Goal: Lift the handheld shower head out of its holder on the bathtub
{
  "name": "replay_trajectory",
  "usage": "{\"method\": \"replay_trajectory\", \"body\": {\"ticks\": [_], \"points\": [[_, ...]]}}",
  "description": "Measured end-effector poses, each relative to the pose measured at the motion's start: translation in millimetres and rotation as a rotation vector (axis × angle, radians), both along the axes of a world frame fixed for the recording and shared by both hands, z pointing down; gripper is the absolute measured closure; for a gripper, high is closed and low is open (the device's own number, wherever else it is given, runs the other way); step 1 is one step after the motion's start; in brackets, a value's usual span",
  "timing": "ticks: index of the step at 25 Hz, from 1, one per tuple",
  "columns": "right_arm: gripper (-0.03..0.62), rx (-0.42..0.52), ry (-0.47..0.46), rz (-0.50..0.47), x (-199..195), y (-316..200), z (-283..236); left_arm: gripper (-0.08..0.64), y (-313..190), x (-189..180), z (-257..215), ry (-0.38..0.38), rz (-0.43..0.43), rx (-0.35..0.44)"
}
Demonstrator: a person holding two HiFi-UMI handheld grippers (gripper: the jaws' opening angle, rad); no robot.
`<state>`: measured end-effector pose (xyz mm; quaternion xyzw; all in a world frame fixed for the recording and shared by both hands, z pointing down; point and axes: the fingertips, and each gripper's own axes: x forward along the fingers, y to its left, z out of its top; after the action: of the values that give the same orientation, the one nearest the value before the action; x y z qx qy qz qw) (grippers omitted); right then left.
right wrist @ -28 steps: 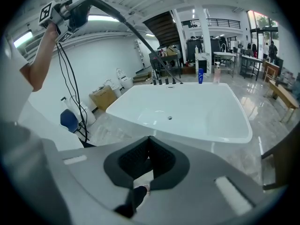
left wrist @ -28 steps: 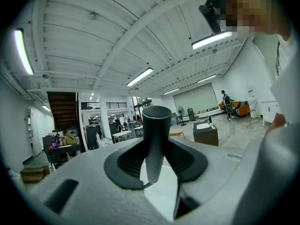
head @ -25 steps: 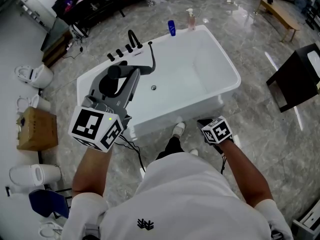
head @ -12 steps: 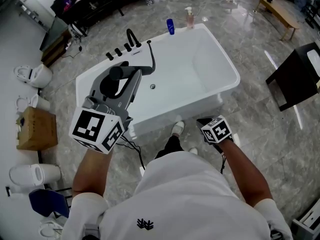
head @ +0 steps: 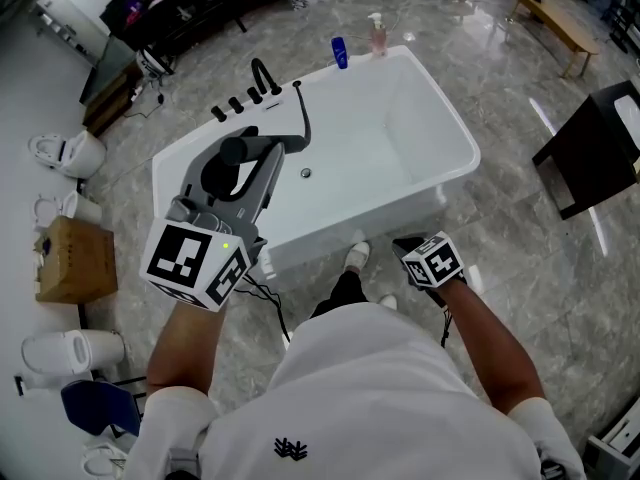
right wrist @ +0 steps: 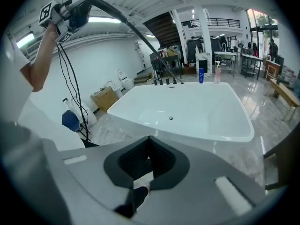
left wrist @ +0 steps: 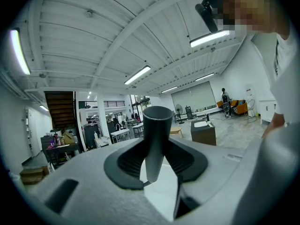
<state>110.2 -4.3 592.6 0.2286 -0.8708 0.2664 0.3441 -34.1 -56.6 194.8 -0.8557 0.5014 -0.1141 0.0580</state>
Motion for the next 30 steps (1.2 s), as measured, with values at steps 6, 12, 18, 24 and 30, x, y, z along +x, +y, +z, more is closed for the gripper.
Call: {"method": "replay_trajectory", "body": {"ticks": [6, 12, 18, 24, 30], "points": [[0.58, 0.005, -0.004, 0.004, 2.0, -1.4, 0.0, 0.42, 1.1, 3.6, 1.1, -0.006, 0.005, -0.001], [0.58, 0.002, -0.006, -0.003, 3.3, -1.1, 0.0, 0.42, 0.8, 8.8, 0.3, -0.01, 0.008, -0.004], [0.58, 0.004, -0.006, -0.007, 2.4, -1.0, 1.3, 0.42, 1.7, 9.8, 1.1, -0.016, 0.009, -0.003], [0.58, 0.009, -0.006, -0.01, 3.6, -1.6, 0.9, 0.42, 3.9, 12.1, 0.1, 0.0, 0.023, -0.008], [0.58, 0.016, -0.001, -0.008, 5.1, 2.5, 0.7, 0.42, 5.0, 12.8, 1.0, -0.007, 0.021, -0.009]]}}
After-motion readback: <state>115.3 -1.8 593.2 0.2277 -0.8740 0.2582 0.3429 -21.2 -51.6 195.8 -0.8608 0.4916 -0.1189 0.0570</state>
